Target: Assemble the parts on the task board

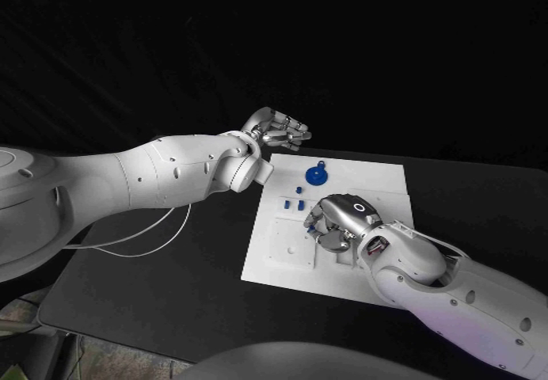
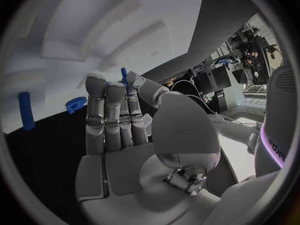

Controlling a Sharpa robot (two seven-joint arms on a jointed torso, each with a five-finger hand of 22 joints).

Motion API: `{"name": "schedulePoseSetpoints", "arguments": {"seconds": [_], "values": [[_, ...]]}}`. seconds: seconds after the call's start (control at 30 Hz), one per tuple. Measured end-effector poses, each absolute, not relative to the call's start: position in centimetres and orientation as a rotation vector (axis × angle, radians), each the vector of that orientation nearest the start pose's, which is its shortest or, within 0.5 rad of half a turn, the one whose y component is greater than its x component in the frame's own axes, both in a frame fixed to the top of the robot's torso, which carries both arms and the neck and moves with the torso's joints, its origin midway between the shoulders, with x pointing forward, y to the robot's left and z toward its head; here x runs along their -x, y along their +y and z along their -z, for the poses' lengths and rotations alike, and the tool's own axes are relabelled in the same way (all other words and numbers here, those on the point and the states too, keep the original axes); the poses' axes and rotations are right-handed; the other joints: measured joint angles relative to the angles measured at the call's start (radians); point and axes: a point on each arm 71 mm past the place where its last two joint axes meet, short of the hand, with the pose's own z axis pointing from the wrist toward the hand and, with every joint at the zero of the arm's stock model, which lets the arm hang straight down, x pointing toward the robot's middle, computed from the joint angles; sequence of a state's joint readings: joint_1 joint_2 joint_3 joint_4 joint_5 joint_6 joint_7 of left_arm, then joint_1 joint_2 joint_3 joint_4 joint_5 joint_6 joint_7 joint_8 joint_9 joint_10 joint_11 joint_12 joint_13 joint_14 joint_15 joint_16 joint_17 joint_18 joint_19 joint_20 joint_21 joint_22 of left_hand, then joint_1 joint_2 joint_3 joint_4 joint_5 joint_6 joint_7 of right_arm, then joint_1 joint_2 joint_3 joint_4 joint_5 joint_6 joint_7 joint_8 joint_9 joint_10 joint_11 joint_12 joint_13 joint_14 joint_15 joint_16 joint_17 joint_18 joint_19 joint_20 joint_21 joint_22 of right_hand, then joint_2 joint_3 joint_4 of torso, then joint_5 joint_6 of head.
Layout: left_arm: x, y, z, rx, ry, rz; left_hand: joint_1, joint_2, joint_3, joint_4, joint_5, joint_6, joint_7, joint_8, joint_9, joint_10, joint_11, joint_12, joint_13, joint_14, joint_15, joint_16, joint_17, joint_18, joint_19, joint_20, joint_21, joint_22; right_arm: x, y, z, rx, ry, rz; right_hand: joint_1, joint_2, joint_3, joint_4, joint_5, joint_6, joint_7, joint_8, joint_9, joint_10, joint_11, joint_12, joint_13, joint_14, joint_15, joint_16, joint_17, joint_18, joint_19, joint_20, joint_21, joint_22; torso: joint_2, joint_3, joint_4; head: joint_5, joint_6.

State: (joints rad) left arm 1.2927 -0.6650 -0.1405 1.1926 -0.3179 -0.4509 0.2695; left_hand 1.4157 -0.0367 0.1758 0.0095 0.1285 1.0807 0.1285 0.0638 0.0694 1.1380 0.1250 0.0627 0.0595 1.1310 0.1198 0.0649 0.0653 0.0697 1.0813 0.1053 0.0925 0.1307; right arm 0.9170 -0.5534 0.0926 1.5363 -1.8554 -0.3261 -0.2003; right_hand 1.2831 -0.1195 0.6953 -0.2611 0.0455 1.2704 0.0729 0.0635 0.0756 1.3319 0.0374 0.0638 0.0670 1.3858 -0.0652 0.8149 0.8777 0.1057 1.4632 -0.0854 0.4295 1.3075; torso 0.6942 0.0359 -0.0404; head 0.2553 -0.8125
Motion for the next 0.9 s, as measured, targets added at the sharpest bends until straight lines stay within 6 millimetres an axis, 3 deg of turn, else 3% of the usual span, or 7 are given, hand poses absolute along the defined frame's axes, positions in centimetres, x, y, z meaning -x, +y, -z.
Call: {"name": "schedulePoseSetpoints", "arguments": {"seconds": [0.9], "values": [[-55.41,22.39,18.15,0.818,1.457,1.106,0.0,0.0,0.006,-0.001,0.0,0.0,0.0,0.0,0.0,0.0,0.0,0.0,0.0,0.0,0.0,0.0,0.0,0.0,-0.004,0.004,0.004,0.002,-41.56,-4.81,25.25,0.415,1.609,-0.799,0.005,0.005,-0.006,-0.005,-0.004,0.0,0.0,0.0,0.0,0.0,0.0,0.0,0.0,0.0,0.0,0.0,0.002,0.0,0.005,-0.002,0.0,0.0,0.0,0.0001,0.0005,0.017,-0.009]]}}
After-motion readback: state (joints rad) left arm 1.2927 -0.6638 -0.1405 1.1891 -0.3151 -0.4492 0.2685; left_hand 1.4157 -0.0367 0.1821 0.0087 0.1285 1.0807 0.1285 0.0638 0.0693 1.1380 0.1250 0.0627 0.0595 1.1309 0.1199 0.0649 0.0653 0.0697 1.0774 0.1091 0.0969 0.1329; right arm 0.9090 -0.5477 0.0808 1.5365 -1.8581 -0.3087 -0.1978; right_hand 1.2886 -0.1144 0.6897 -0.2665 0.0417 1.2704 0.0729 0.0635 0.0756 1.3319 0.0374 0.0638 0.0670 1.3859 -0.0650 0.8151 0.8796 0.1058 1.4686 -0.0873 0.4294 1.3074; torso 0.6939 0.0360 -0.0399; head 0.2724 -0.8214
